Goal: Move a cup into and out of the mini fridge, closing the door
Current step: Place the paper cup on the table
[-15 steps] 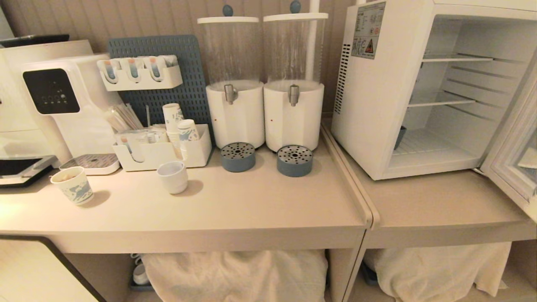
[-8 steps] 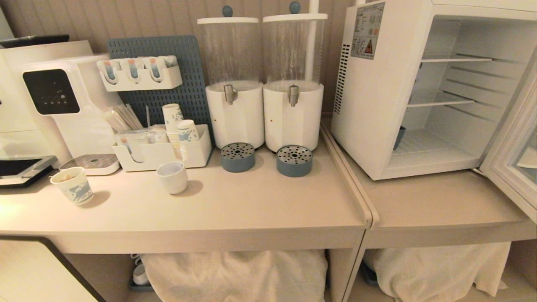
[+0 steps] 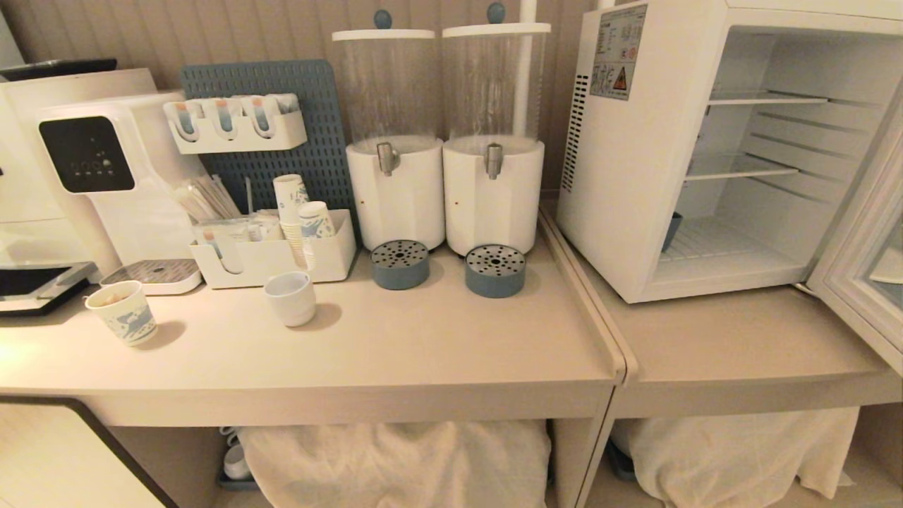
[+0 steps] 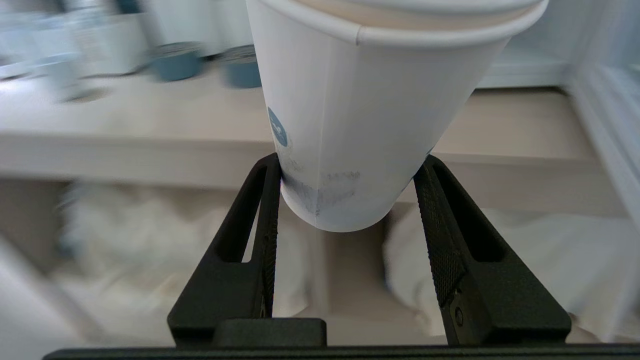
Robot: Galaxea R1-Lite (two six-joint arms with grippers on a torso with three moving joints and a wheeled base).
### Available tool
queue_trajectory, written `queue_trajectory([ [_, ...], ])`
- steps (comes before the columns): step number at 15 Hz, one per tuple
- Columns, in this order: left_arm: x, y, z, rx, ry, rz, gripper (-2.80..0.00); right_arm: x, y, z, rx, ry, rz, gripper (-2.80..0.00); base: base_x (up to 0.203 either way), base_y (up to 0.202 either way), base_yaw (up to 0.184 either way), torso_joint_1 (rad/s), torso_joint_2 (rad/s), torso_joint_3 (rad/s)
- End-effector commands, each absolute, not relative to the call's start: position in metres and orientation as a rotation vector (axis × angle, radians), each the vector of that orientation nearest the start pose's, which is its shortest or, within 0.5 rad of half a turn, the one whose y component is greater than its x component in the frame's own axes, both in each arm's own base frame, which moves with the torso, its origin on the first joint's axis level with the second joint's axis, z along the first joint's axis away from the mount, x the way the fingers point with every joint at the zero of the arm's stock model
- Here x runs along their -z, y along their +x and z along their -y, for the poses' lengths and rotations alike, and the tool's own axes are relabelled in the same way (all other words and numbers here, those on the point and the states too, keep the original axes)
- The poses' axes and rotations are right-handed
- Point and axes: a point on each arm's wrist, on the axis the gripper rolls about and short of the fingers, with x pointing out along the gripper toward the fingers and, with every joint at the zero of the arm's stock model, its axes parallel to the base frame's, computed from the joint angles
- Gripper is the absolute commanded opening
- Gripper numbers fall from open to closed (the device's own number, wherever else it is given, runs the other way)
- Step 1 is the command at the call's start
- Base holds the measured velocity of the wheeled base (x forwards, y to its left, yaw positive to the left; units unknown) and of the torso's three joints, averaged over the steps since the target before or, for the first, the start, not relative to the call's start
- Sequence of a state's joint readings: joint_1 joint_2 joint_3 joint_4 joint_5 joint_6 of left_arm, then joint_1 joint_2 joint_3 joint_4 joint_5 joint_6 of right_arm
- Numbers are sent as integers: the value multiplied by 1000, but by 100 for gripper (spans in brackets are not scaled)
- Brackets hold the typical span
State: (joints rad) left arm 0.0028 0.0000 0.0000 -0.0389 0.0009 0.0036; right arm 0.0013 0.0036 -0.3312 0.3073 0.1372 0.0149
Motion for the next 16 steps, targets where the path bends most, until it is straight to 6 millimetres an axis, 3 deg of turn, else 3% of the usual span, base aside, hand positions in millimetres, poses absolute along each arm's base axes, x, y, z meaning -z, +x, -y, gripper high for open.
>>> queue_trajectory([
  [1, -74, -21, 0, -5, 3, 20, -280, -104, -37, -3, -118, 10, 16, -280, 0, 0, 0, 0, 0, 0],
  [3, -74, -21, 0, -5, 4, 20, -280, -83, -26, -2, -91, -7, 6, -280, 0, 0, 0, 0, 0, 0],
  [7, -74, -21, 0, -5, 3, 20, -280, -76, -24, 0, -17, -85, -27, -280, 0, 0, 0, 0, 0, 0],
  [14, -74, -21, 0, -5, 0, 20, -280, -76, -24, 0, -13, -67, -25, -280, 0, 0, 0, 0, 0, 0],
  [16, -74, -21, 0, -5, 2, 20, -280, -75, -24, 0, -13, -64, -26, -280, -153, 0, 3, 4, 6, 2],
])
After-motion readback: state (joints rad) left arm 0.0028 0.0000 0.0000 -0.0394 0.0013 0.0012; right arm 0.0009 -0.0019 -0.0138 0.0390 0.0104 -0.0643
